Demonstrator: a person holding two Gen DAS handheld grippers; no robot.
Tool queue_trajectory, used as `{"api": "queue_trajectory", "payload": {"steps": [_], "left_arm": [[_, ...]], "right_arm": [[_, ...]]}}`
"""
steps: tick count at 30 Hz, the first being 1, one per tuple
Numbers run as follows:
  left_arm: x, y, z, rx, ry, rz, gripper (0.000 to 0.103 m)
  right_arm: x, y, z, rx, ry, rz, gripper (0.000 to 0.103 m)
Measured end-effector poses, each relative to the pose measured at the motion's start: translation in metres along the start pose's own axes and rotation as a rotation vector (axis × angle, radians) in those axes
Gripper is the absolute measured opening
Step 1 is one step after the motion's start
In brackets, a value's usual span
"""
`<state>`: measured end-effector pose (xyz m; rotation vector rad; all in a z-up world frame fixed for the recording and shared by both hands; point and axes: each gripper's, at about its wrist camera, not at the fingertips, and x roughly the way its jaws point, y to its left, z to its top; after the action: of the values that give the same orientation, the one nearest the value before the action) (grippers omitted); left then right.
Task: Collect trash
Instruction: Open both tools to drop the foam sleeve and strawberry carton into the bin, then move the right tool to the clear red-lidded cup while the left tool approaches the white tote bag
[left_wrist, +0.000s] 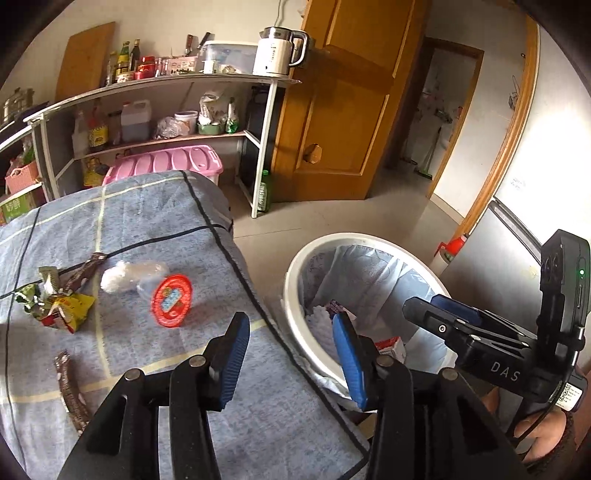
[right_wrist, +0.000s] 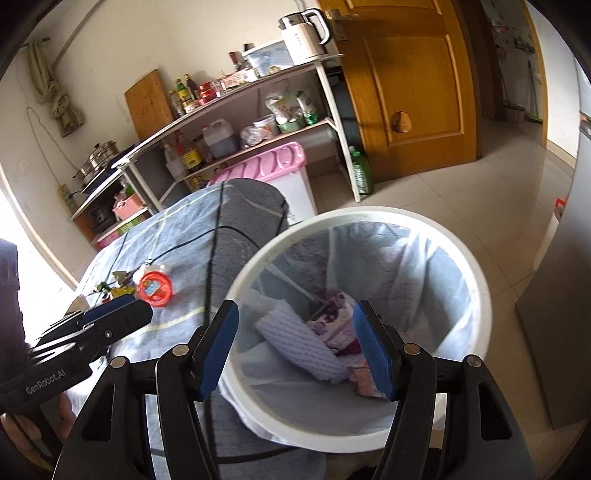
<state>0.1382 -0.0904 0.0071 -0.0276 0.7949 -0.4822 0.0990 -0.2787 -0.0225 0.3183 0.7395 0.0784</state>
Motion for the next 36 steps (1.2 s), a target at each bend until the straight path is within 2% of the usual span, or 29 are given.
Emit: {"api": "queue_trajectory", "payload": {"steps": [2,4,12,16,22,24,26,36], "left_arm": [[-0.009,0.013,-0.001,-0.020,-0.010,0.027,0.052],[-0.017,0.026,-0.003,-0.044,-0.021,0.031,0.052],[-0.046,0.077,-0.011,-0.103,-0.058,0.129,0.053],[-0.060,0.104,-0.019,-0.127,-0.075,0.162,0.059],[-0.076,0.154,-0.030,-0.195,-0.075,0.231,0.060],[-0.082,0.170,-0.034,-0.213,-0.075,0.258,0.061],[-0.086,0.186,-0.037,-0.227,-0.076,0.276,0.066],[-0.102,0.264,-0.051,-0.328,-0.070,0.355,0.068]], "right_arm": [[0.002,0.011,0.000,-0.017,0.000,0.013,0.065],[0.005,0.021,0.000,-0.030,0.005,0.031,0.065],[0.023,0.070,0.000,-0.112,0.019,0.089,0.065],[0.037,0.098,0.000,-0.169,0.035,0.122,0.065],[0.062,0.138,0.001,-0.278,0.074,0.162,0.067],[0.071,0.146,0.003,-0.293,0.083,0.171,0.069],[0.081,0.154,0.004,-0.308,0.096,0.181,0.071],[0.122,0.176,0.008,-0.355,0.185,0.172,0.071]]}}
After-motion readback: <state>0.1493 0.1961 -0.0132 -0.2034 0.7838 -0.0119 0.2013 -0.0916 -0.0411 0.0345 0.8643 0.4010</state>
